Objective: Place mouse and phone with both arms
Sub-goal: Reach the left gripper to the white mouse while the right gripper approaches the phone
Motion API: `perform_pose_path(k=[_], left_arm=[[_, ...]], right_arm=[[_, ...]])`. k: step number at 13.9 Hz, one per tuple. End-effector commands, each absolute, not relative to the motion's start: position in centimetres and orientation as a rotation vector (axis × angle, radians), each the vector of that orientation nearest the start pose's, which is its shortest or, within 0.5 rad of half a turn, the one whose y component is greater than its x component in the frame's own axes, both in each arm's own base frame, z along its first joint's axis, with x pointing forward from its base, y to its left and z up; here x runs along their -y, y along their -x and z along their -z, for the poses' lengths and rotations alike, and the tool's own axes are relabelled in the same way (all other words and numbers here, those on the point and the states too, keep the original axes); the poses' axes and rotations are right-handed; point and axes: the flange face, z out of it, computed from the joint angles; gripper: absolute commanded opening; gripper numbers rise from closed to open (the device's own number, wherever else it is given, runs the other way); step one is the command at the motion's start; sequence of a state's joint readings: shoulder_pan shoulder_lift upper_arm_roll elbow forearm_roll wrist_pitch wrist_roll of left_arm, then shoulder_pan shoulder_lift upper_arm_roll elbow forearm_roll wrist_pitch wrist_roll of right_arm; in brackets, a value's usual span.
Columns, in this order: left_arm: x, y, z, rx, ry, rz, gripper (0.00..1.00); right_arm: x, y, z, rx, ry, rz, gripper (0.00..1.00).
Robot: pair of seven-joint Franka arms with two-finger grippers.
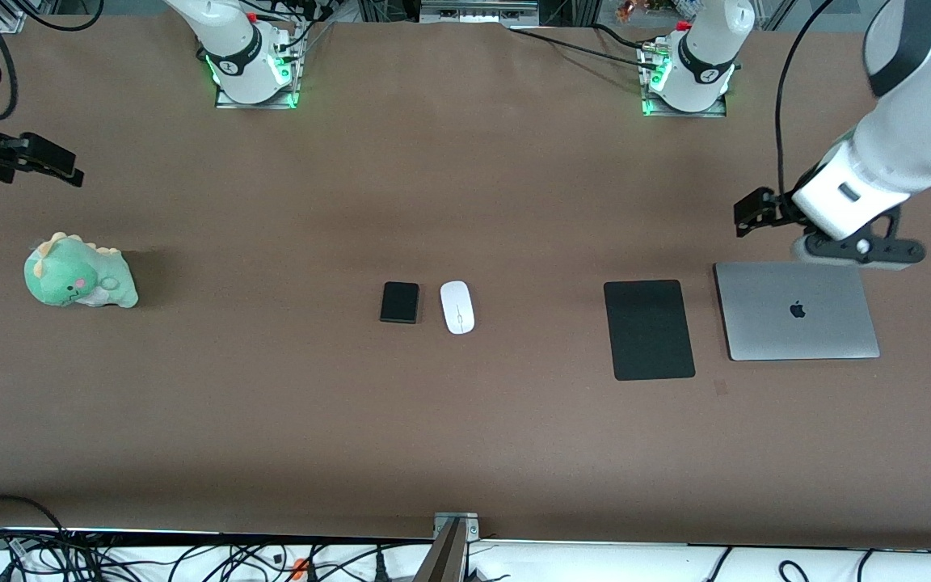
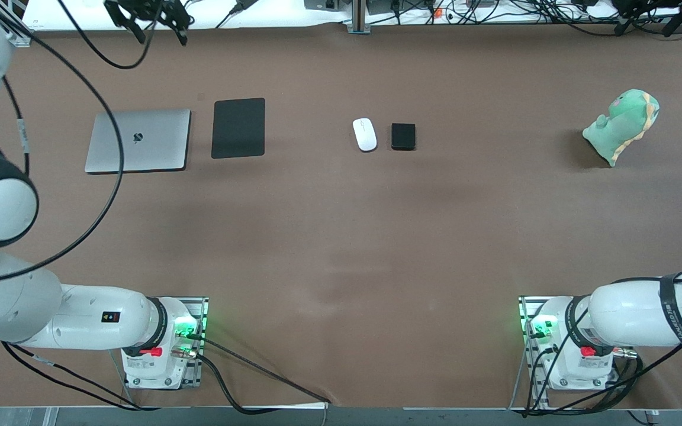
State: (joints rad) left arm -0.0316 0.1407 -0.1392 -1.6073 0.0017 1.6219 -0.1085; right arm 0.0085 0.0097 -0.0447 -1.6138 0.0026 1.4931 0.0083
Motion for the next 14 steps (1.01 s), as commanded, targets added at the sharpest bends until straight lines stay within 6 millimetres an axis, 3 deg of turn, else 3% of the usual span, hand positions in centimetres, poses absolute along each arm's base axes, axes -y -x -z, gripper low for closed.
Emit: perform_pose_path(k=[1,4,7,10,11,14], left_arm=[[11.1,-59.1,-51.4,-0.138,3.132,-0.311,1.0],[15.4,-59.9,-48.4,0.029,3.229,-0.357,1.0],[23.2,-60.0,-44.6,0.167,3.226,-0.314,1.0],[30.3,-58.9,-41.3,0.282,3.224,-0.276,1.0],[32.3,-58.5,-40.3,0.317,3.225,-0.261,1.0],[38.5,-56.9,-34.8,0.386,3.223,-0.232,1.0]], right_arm=[[1.0,-55.8,-56.7,-0.063,3.114,-0.294,1.0],[0.0,-57.5,-53.1,-0.099,3.114,-0.362,1.0],[-2.3,-58.9,-49.6,-0.199,3.124,-0.422,1.0],[-4.3,-60.1,-46.6,-0.191,3.124,-0.429,1.0],[-4.7,-60.4,-45.7,-0.185,3.128,-0.401,1.0],[-4.7,-60.5,-42.9,-0.192,3.129,-0.355,1.0]])
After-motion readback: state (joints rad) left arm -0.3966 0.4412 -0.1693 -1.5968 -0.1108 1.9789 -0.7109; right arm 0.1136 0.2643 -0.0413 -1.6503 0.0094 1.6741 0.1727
